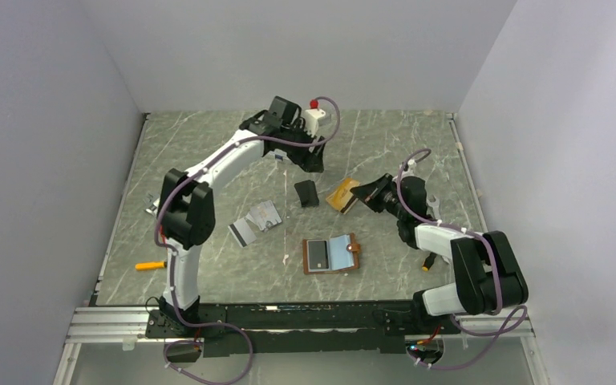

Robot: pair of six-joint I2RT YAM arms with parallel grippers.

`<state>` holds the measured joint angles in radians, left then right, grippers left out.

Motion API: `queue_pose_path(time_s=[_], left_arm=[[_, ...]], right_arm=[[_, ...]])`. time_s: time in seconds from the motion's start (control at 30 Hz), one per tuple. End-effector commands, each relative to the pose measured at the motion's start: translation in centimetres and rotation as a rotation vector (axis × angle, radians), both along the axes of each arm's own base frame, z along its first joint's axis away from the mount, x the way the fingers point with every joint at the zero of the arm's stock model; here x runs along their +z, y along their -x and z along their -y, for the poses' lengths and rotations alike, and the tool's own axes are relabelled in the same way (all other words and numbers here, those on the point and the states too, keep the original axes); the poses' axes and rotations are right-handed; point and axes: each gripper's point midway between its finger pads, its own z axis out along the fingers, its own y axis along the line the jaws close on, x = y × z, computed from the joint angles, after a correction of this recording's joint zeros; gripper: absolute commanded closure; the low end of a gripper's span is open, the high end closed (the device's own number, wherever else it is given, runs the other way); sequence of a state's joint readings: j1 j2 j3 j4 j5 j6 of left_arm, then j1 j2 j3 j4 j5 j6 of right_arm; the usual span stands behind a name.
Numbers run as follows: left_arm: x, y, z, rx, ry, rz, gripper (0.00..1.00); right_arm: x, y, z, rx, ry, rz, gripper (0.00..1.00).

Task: Put the credit cards into the card holder
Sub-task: Pick up the credit card from the center of the board.

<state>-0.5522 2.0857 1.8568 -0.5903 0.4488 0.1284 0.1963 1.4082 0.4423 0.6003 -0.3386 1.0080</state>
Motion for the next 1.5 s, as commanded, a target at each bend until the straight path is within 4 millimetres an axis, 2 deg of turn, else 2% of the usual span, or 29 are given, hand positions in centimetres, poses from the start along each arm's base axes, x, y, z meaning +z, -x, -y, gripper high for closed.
queue_pose_path(time_s=[0.0, 0.17, 0.37, 0.6, 0.8, 0.87, 0.9, 0.97, 1.07, 1.1, 1.23, 1.33, 1.47], left_arm=[[5.5, 5.0, 0.9, -0.130, 0.230, -0.139, 0.26], [7.3, 9.6, -0.1, -0.227, 0.390, -0.300, 0.20], [9.7, 13.5, -1.5, -0.274, 0.459, -0.294, 0.21], [11.7, 15.6, -1.9, -0.325, 0.522, -0.301, 0.24], [11.7, 15.4, -1.6, -0.329, 0.539, -0.305, 0.26], [11.7, 15.5, -1.6, -0.335, 0.540, -0.310, 0.31], [11.7, 15.6, -1.6, -0.342, 0.545, -0.306, 0.36], [12.1, 15.9, -1.7, -0.359, 0.556, -0.291, 0.64], [12.4, 16.3, -1.9, -0.375, 0.561, -0.266, 0.93], [12.4, 16.3, -1.9, -0.376, 0.562, -0.261, 0.95], [12.5, 16.3, -1.9, -0.372, 0.566, -0.264, 0.96], [12.6, 16.2, -1.9, -0.366, 0.568, -0.261, 0.96], [12.6, 16.3, -1.8, -0.366, 0.574, -0.269, 0.97]], right_arm=[[5.8, 0.8, -2.2, 0.193, -0.030, 0.225, 1.00], [10.5, 4.1, -4.6, 0.425, -0.135, 0.390, 1.00], [14.3, 7.4, -5.8, 0.599, -0.244, 0.497, 1.00], [16.3, 8.1, -6.9, 0.651, -0.222, 0.537, 1.00], [17.0, 8.4, -8.3, 0.676, -0.209, 0.541, 1.00], [17.2, 8.3, -8.5, 0.670, -0.207, 0.544, 1.00], [17.2, 8.2, -8.7, 0.669, -0.204, 0.543, 1.00], [17.2, 8.0, -8.9, 0.666, -0.188, 0.539, 1.00], [17.4, 8.0, -9.3, 0.666, -0.169, 0.545, 1.00], [17.5, 8.0, -9.4, 0.667, -0.167, 0.549, 1.00], [17.7, 8.3, -10.3, 0.683, -0.158, 0.550, 1.00], [17.2, 9.0, -11.2, 0.707, -0.147, 0.536, 1.00], [17.3, 10.0, -11.6, 0.723, -0.184, 0.540, 1.00]])
